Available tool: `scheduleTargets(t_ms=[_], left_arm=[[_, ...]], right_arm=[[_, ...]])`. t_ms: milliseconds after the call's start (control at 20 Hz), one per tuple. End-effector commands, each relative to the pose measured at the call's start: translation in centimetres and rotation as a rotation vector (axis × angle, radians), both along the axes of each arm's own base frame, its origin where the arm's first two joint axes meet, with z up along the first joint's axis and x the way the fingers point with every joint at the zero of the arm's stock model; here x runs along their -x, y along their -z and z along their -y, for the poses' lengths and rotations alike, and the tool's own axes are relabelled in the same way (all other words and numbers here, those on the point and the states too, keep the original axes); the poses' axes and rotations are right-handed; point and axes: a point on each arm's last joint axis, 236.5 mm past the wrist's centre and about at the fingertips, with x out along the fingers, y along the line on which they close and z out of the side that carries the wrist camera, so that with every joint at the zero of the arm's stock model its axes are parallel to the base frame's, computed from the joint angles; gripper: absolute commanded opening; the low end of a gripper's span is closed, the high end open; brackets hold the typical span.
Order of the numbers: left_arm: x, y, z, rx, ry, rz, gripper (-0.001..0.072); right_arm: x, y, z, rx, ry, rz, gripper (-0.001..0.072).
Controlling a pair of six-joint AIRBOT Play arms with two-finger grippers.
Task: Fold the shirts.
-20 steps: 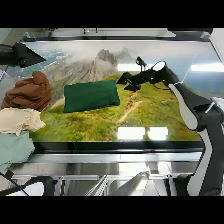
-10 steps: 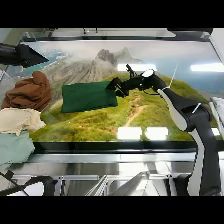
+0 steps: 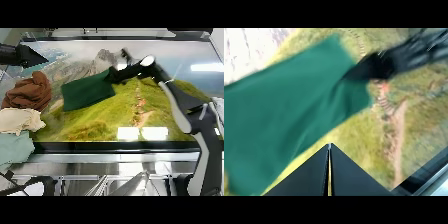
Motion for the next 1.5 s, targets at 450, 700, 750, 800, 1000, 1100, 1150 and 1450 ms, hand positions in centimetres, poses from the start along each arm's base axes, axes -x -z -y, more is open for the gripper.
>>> scheduleTargets(t_ms=[450, 700, 750, 800, 1000, 1100, 1150, 1450], left_arm=[[1.3, 0.5, 0.4, -0.004, 0.04, -0.044, 0.0018], [1.3, 0.4, 0.6, 0.027, 0.008, -0.077, 0.0017], [1.2, 0.4, 0.6, 0.029, 0.004, -0.079, 0.0018], [1.2, 0.4, 0.5, 0.029, 0.003, -0.081, 0.0018], [1.2, 0.4, 0.5, 0.028, 0.002, -0.081, 0.0018], [1.2, 0.4, 0.5, 0.03, 0.002, -0.082, 0.0018], [1.2, 0.4, 0.5, 0.031, 0.0, -0.084, 0.0017], [1.3, 0.4, 0.6, 0.036, -0.007, -0.095, 0.0018]], right_arm=[[1.5, -15.8, 48.8, 0.44, 0.904, 0.062, 0.0023], [7.8, -15.4, 61.8, 0.428, 1.191, -0.041, 0.0023], [9.6, -15.1, 63.5, 0.429, 1.223, -0.074, 0.0023], [11.0, -14.8, 64.9, 0.427, 1.25, -0.099, 0.0023], [12.5, -16.4, 67.8, 0.397, 1.259, 0.001, 0.0023], [11.8, -17.7, 68.0, 0.369, 1.246, 0.078, 0.0023], [11.8, -17.8, 67.9, 0.358, 1.245, 0.083, 0.0023], [12.3, -18.4, 64.9, 0.335, 1.119, 0.086, 0.0023]])
